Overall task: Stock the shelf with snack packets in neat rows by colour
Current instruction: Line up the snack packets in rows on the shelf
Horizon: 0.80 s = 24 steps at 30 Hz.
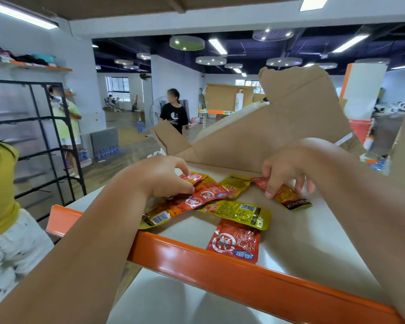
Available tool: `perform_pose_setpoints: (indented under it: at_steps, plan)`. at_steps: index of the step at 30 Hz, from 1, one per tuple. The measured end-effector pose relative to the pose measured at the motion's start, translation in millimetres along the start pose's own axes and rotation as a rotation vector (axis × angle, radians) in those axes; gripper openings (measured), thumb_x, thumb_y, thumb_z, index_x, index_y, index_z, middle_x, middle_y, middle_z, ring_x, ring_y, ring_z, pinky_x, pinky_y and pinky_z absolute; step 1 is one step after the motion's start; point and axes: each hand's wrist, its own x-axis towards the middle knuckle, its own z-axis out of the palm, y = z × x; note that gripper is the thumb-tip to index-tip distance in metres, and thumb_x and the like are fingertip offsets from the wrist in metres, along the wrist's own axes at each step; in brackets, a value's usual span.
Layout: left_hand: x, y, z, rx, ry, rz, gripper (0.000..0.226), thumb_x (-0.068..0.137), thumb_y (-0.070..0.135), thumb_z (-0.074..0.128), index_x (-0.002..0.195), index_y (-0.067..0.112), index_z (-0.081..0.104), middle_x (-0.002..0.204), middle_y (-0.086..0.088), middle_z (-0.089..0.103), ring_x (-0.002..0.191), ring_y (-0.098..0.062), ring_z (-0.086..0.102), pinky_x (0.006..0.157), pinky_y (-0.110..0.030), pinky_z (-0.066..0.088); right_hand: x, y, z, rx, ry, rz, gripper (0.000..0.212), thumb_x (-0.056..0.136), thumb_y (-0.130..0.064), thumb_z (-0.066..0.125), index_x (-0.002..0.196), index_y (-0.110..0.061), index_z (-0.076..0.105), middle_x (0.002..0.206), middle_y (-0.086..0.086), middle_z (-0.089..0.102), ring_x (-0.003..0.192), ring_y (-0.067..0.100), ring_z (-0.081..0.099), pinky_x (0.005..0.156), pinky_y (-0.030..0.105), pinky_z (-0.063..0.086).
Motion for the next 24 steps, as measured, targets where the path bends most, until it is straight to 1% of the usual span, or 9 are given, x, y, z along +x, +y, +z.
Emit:
perform_pose_setpoints:
  at_steps: [3, 5, 7, 8, 12, 14, 16, 20, 24]
  plan:
    - [0, 1, -1, 0.000, 0.020, 0.026, 0.046, 0.081, 0.060, 0.074, 0.123, 0.049, 0.058, 0.116, 0.010, 0.060, 0.103, -0.014, 0.060, 0.090, -0.037, 0.054, 4, 1, -1, 0.018, -0.021, -0.017, 0.056, 0.089, -0.025, 0.076, 0.136, -0.008, 0.052, 0.125, 0.019, 0.058, 0.087, 0.029, 0.067, 0.042, 0.023, 0.053]
    - [-1, 1, -2, 0.002, 0.041, 0.041, 0.046, 0.079, 0.060, 0.075, 0.121, 0.049, 0.059, 0.115, 0.012, 0.062, 0.101, -0.012, 0.061, 0.089, -0.037, 0.054, 7, 0, -1, 0.024, -0.021, -0.022, 0.053, 0.088, -0.022, 0.076, 0.134, -0.009, 0.053, 0.122, 0.019, 0.060, 0.085, 0.028, 0.064, 0.065, 0.034, 0.062]
    - [-3, 2, -4, -0.018, 0.074, 0.063, 0.043, 0.078, 0.056, 0.077, 0.117, 0.047, 0.061, 0.112, 0.012, 0.065, 0.095, -0.010, 0.065, 0.087, -0.036, 0.055, 7, 0, 0, 0.028, 0.007, -0.024, 0.050, 0.087, -0.020, 0.076, 0.130, -0.010, 0.055, 0.118, 0.019, 0.060, 0.090, 0.032, 0.062, 0.088, 0.049, 0.058]
    - [-5, 4, -4, -0.034, 0.096, 0.079, 0.041, 0.079, 0.054, 0.077, 0.116, 0.046, 0.062, 0.111, 0.012, 0.066, 0.093, -0.009, 0.066, 0.085, -0.034, 0.056, 5, 2, -1, 0.039, 0.030, -0.027, 0.047, 0.086, -0.019, 0.076, 0.128, -0.009, 0.056, 0.114, 0.019, 0.060, 0.090, 0.033, 0.060, 0.092, 0.051, 0.055]
    - [-12, 17, -6, -0.076, 0.233, 0.185, 0.037, 0.081, 0.049, 0.076, 0.115, 0.045, 0.064, 0.114, 0.015, 0.066, 0.098, -0.008, 0.062, 0.081, -0.032, 0.053, -9, 15, -13, 0.119, 0.193, -0.066, 0.032, 0.082, -0.023, 0.074, 0.112, -0.019, 0.066, 0.113, 0.019, 0.069, 0.085, 0.030, 0.064, 0.083, 0.044, 0.057]
    - [-16, 27, -9, -0.074, 0.276, 0.240, 0.037, 0.081, 0.050, 0.074, 0.116, 0.046, 0.062, 0.116, 0.015, 0.067, 0.097, -0.008, 0.062, 0.083, -0.033, 0.053, -26, 23, -17, 0.162, 0.309, -0.101, 0.026, 0.078, -0.029, 0.075, 0.102, -0.030, 0.066, 0.100, 0.010, 0.071, 0.082, 0.024, 0.067, 0.073, 0.038, 0.058]
    - [-20, 41, -12, -0.090, 0.307, 0.291, 0.036, 0.082, 0.050, 0.075, 0.116, 0.047, 0.062, 0.115, 0.015, 0.066, 0.092, -0.006, 0.062, 0.080, -0.032, 0.051, -47, 33, -16, 0.166, 0.430, -0.155, 0.024, 0.080, -0.031, 0.073, 0.102, -0.034, 0.065, 0.085, -0.002, 0.064, 0.072, 0.016, 0.062, 0.060, 0.029, 0.052]
    - [-33, 90, -6, -0.144, 0.333, 0.379, 0.037, 0.081, 0.050, 0.076, 0.115, 0.047, 0.063, 0.107, 0.015, 0.066, 0.088, -0.004, 0.061, 0.080, -0.032, 0.050, -84, 74, 3, 0.256, 0.591, -0.183, 0.023, 0.081, -0.034, 0.075, 0.101, -0.036, 0.065, 0.076, -0.008, 0.058, 0.057, 0.003, 0.055, 0.049, 0.022, 0.039]
    - [-48, 162, 18, -0.225, 0.384, 0.464, 0.038, 0.071, 0.057, 0.071, 0.107, 0.046, 0.066, 0.092, 0.017, 0.070, 0.084, -0.010, 0.066, 0.082, -0.038, 0.056, -127, 139, 31, 0.328, 0.670, -0.162, 0.035, 0.075, -0.037, 0.082, 0.107, -0.036, 0.067, 0.102, -0.007, 0.065, 0.087, 0.016, 0.063, 0.075, 0.030, 0.056]
